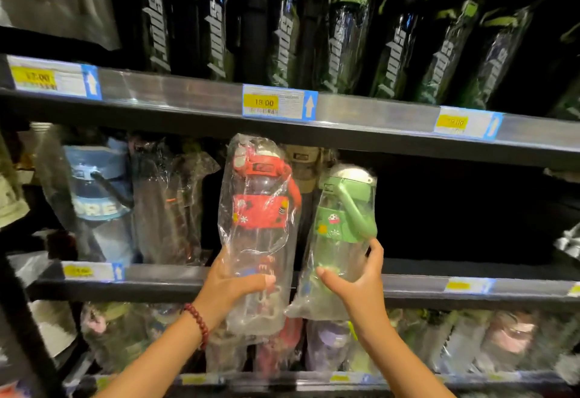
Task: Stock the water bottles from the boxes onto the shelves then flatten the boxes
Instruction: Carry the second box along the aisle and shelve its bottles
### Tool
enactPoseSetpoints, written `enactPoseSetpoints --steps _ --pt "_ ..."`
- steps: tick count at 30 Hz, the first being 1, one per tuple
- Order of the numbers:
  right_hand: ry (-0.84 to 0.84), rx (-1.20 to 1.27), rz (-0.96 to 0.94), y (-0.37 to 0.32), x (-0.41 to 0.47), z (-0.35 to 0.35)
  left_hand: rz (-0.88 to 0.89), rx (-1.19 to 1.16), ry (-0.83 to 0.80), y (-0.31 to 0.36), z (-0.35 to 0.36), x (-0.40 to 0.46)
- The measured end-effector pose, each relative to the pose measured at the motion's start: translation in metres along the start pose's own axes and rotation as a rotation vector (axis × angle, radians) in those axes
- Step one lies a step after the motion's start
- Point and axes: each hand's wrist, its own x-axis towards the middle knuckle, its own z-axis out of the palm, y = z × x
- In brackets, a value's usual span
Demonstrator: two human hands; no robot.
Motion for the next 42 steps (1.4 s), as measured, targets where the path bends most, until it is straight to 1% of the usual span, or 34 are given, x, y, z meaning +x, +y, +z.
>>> enactPoseSetpoints --steps 6,14,20,24,29,33,37,42 --pt "0.024 -0.028 0.009 -0.002 0.008 -0.016 -0.017 -0.06 -0.053 -0.015 0.025 0.015" --pt "0.052 -0.133 -0.023 -0.007 0.041 -0.066 0.004 -0.166 -0.05 -0.021 0.076 0.043" --pt "0.022 -0.14 -0.016 -0.002 0.065 -0.105 0.013 -0.206 -0.002 -0.03 0.116 0.054" --pt "0.007 -0.14 -0.049 -0.002 0.083 -0.118 0.039 -0.207 0.028 -0.03 0.132 0.062" --pt "-0.061 -0.188 -0.086 0.011 0.109 -0.135 0.035 -0.193 0.142 -0.038 0.148 0.073" --pt "-0.066 -0.178 -0.1 0.024 0.121 -0.137 0.046 -0.16 0.228 -0.044 0.155 0.082" --pt "-0.06 -0.17 -0.102 0.036 0.125 -0.124 0.057 -0.081 0.302 -0.046 0.154 0.086" --pt "-0.093 -0.163 -0.06 0.054 0.124 -0.097 0.052 -0.026 0.307 -0.048 0.139 0.084"
